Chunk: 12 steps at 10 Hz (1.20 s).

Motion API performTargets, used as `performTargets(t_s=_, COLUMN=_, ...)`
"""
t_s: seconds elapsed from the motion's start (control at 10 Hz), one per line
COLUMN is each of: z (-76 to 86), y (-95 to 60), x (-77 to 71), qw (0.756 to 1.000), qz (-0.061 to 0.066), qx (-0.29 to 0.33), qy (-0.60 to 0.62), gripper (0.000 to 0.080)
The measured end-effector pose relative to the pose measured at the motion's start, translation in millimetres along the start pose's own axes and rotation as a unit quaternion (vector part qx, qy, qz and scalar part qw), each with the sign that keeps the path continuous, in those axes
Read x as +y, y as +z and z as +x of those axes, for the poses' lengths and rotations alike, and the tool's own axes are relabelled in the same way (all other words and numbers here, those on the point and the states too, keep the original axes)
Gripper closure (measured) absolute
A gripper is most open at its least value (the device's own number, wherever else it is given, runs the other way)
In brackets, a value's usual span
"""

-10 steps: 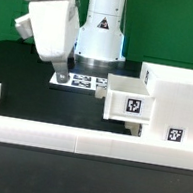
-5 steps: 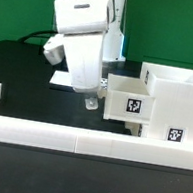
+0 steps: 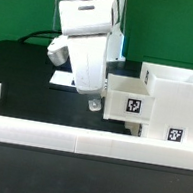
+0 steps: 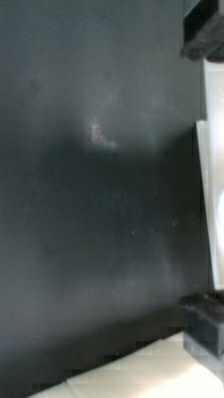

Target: Assemble drawer

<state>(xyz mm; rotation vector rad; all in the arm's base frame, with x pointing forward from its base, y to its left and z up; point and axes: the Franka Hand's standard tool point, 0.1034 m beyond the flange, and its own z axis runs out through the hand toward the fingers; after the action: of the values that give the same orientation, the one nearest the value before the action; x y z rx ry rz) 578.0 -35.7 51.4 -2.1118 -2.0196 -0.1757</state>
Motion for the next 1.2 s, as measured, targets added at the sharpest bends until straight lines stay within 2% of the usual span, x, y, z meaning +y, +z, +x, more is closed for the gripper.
performTargets(t_s=0.6, z=31.7, y=7.8, x=5.4, qw=1.000, qz=0.001, qx=-0.005, qy=-0.004, gripper=0.0151)
performTargets(t_s=0.8, z=47.8, y=11.6, x=9.9, qw=1.000, qz=0.010, qx=-0.011, qy=-0.015, gripper=0.0151)
performTargets(t_s=0.9, z=55.6, y=13.5, x=11.5, qw=1.000, qz=0.011, qx=-0.013, qy=-0.012, gripper=0.0151)
performTargets(t_s=1.1, z=65.0, y=12.9, x=13.0, qw=1.000, qz=0.018, qx=-0.019, qy=-0.012, gripper=0.0151)
performTargets(t_s=1.2, z=71.1, y=11.5, x=15.4, qw=1.000, qz=0.017, qx=-0.018, qy=-0.012, gripper=0.0151)
